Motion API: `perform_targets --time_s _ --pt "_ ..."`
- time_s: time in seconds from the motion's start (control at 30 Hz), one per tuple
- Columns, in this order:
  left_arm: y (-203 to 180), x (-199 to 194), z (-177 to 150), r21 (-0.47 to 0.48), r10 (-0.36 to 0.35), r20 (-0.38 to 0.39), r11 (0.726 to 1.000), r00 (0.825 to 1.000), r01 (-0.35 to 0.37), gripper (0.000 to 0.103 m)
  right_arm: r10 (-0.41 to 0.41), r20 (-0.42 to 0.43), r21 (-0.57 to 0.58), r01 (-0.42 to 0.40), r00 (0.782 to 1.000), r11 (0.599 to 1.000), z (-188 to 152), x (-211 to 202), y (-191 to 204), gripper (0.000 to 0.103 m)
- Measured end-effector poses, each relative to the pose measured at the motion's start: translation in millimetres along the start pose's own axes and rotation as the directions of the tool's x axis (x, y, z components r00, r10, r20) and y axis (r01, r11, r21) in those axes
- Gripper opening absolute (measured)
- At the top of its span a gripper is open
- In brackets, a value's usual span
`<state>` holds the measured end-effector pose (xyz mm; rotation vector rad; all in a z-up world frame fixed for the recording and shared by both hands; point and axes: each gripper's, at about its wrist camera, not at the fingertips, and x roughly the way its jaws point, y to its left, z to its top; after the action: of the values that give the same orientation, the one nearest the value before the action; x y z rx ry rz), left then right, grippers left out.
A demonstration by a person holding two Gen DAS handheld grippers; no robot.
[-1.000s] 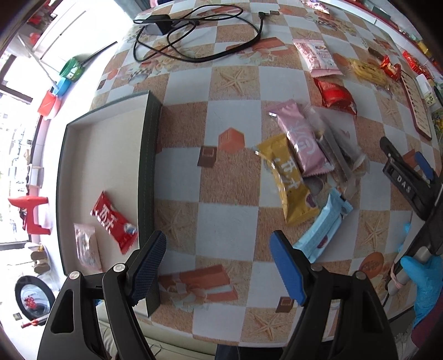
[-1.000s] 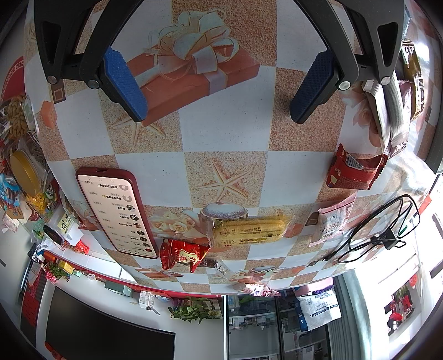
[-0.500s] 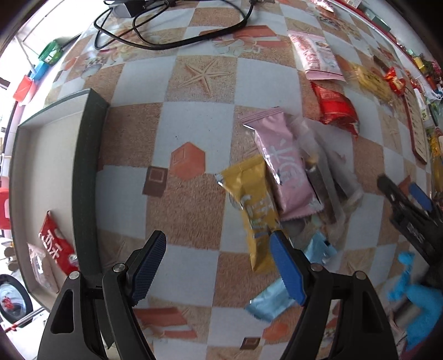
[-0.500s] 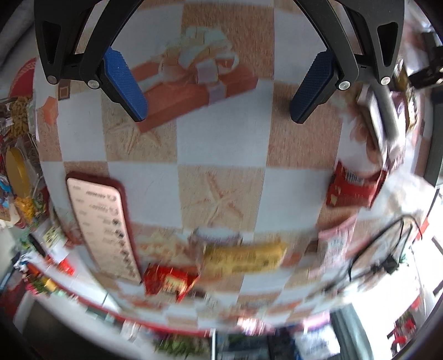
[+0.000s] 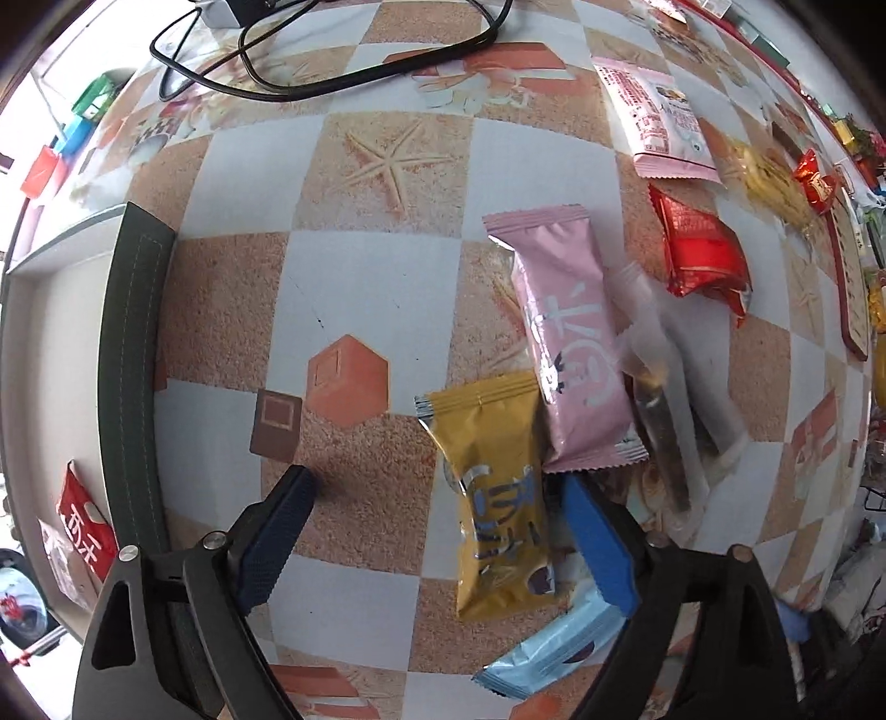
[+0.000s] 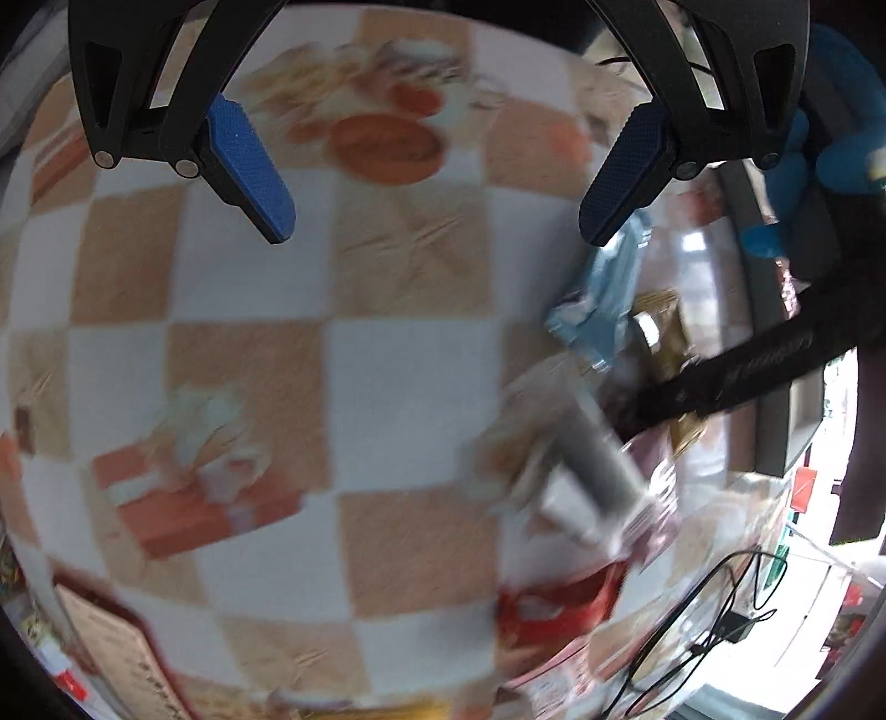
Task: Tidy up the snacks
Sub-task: 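Grasp the gold snack bar with the left tool while the right tool grasps the light blue bar, then carry the gold and light blue bars over the white tray with both tools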
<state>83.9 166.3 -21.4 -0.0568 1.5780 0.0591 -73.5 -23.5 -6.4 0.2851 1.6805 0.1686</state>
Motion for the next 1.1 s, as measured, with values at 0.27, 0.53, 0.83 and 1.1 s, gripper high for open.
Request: perform_targets --time_s 0.27,0.53,0.83,1.1 --pt "21 -10 -4 0.039 -0.013 -0.009 0.999 1.000 0.014 0.040 -0.007 -0.004 0.027 0.007 1.000 1.000 6 14 44 0.103" --pt "50 -12 -6 0.027 0.001 -0.010 1.000 1.000 -0.001 0.035 -0.188 -0.001 -0.047 0.188 0.982 0.981 10 24 95 0.072" --pt "44 -12 -29 0.064 -0.005 -0.022 0.998 1.000 0.007 0.024 -0.067 -0.018 -0.047 0.067 0.998 0.997 -8 6 70 0.024" --pt "51 -46 -81 0.053 -0.156 0.016 0.987 0.988 0.155 0.024 0.009 -0.022 -0.065 -0.010 1.000 0.998 -33 -20 44 0.024"
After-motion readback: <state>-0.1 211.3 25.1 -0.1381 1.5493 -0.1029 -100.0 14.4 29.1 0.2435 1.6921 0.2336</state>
